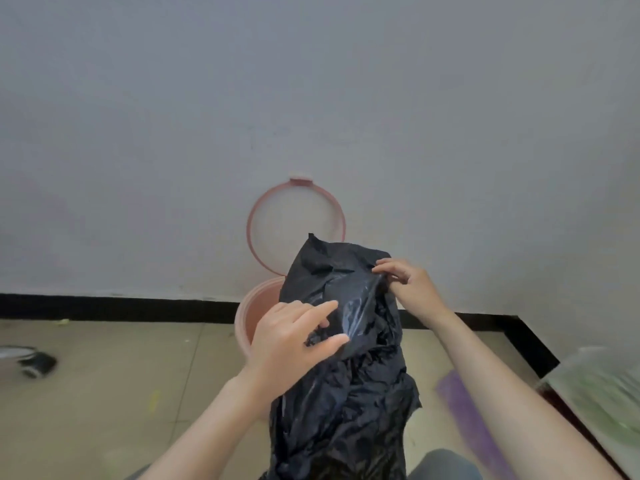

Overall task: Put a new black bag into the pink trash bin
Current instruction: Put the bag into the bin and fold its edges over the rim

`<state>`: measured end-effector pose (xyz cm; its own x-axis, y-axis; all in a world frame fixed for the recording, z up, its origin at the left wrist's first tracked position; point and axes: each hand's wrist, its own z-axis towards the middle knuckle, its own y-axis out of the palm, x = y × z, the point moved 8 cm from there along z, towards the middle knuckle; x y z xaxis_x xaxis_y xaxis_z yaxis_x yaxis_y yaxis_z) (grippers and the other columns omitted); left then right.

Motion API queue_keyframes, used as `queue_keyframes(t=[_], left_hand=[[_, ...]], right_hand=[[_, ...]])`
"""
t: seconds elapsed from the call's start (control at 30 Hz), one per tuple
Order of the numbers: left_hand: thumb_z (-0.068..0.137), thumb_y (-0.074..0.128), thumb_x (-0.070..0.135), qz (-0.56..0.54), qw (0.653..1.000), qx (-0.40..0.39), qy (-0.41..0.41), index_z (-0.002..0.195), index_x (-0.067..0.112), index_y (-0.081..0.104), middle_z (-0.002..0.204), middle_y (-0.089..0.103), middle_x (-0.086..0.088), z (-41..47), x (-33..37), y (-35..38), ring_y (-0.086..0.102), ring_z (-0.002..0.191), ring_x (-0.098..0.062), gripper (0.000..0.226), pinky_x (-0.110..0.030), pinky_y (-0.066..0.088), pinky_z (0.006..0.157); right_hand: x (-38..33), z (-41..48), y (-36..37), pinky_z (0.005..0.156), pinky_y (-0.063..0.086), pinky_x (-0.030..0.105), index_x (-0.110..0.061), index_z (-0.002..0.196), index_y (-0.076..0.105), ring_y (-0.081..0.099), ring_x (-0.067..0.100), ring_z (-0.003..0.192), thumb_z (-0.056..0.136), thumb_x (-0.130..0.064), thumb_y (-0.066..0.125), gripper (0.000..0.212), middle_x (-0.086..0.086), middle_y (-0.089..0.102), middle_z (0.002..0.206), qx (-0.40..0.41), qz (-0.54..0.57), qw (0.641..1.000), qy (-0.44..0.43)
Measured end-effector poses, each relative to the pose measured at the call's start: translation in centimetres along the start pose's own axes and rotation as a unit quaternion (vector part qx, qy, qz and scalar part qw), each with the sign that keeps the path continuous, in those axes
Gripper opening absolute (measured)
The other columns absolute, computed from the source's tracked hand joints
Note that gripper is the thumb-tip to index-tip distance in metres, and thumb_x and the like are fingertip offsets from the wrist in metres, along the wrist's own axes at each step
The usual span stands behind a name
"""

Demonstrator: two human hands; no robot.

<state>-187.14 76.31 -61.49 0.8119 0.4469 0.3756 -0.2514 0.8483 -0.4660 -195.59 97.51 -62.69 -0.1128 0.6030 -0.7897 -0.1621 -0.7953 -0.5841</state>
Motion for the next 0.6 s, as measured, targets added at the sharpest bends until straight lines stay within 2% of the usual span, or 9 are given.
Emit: queue_keyframes(t=[0.07,0.13,0.2,0.23,0.3,0.4,0.47,0.6], left_hand=[[0.086,0.049,0.047,0.029,0.996,-0.029,-0.075,0.104,0.01,0.068,0.086,0.072,0.0,-1.5,-2.7,0.0,0.064,0.082,-0.014,0.045,-0.028,0.05,0.077],[0.085,0.053,0.042,0.067,0.98,-0.081,-0.168,0.119,0.014,0.059,0.113,0.066,-0.003,-3.4,-6.1,0.8,0.056,0.108,-0.021,0.044,-0.042,0.048,0.093],[0.089,0.048,0.044,0.076,0.949,-0.169,-0.256,0.135,0.021,0.041,0.14,0.045,-0.001,-5.8,-9.6,2.4,0.033,0.129,-0.021,0.052,-0.043,0.036,0.107],[0.09,0.044,0.047,0.078,0.932,-0.208,-0.288,0.14,0.024,0.03,0.148,0.033,0.001,-7.0,-11.0,3.2,0.023,0.135,-0.02,0.057,-0.042,0.03,0.111],[0.09,0.038,0.053,0.085,0.901,-0.27,-0.33,0.144,0.028,0.015,0.156,0.014,0.003,-9.2,-13.1,4.8,0.008,0.141,-0.021,0.064,-0.043,0.019,0.115],[0.089,0.036,0.057,0.099,0.877,-0.319,-0.346,0.145,0.029,0.005,0.157,0.003,0.001,-11.6,-14.5,6.5,0.003,0.143,-0.023,0.07,-0.042,0.018,0.114],[0.088,0.036,0.058,0.096,0.872,-0.322,-0.355,0.146,0.028,0.002,0.158,0.002,-0.001,-12.4,-15.2,7.2,0.003,0.143,-0.023,0.073,-0.042,0.02,0.114],[0.086,0.043,0.058,0.055,0.88,-0.299,-0.366,0.145,0.025,-0.002,0.157,-0.001,-0.005,-11.5,-16.3,8.5,0.004,0.143,-0.023,0.081,-0.038,0.019,0.114]], right_hand=[[2.4,0.3,2.0,0.099,0.037,0.028,-0.01,0.098,0.064,0.05,0.021,0.114,0.083,0.013,0.033,0.041,0.011,0.057,0.121,-0.018,0.025,0.996,0.079],[4.9,0.0,4.4,0.104,0.036,0.034,-0.012,0.11,0.06,0.047,0.022,0.119,0.094,-0.009,0.032,0.032,0.01,0.054,0.129,-0.051,0.019,0.988,0.145],[6.9,-0.7,6.7,0.109,0.03,0.035,-0.012,0.128,0.05,0.042,0.021,0.127,0.098,-0.034,0.032,0.041,0.007,0.046,0.14,-0.078,0.009,0.981,0.179],[7.5,-1.0,7.8,0.11,0.027,0.034,-0.013,0.133,0.044,0.038,0.021,0.131,0.097,-0.038,0.035,0.045,0.006,0.041,0.144,-0.083,0.001,0.98,0.18],[8.4,-1.5,9.7,0.111,0.022,0.033,-0.015,0.138,0.036,0.027,0.021,0.138,0.094,-0.036,0.045,0.049,0.006,0.03,0.15,-0.091,-0.027,0.981,0.171],[9.4,-2.6,12.6,0.115,0.016,0.038,-0.02,0.141,0.029,0.012,0.023,0.143,0.087,-0.028,0.058,0.061,0.008,0.014,0.155,-0.141,-0.093,0.972,0.163],[9.6,-3.2,14.1,0.115,0.016,0.036,-0.02,0.141,0.029,0.01,0.023,0.143,0.086,-0.019,0.059,0.062,0.009,0.01,0.156,-0.158,-0.119,0.969,0.148],[8.2,-3.4,14.0,0.113,0.015,0.023,-0.022,0.136,0.039,0.011,0.015,0.143,0.089,0.0,0.049,0.052,0.0,0.011,0.157,-0.12,-0.144,0.98,0.068]])
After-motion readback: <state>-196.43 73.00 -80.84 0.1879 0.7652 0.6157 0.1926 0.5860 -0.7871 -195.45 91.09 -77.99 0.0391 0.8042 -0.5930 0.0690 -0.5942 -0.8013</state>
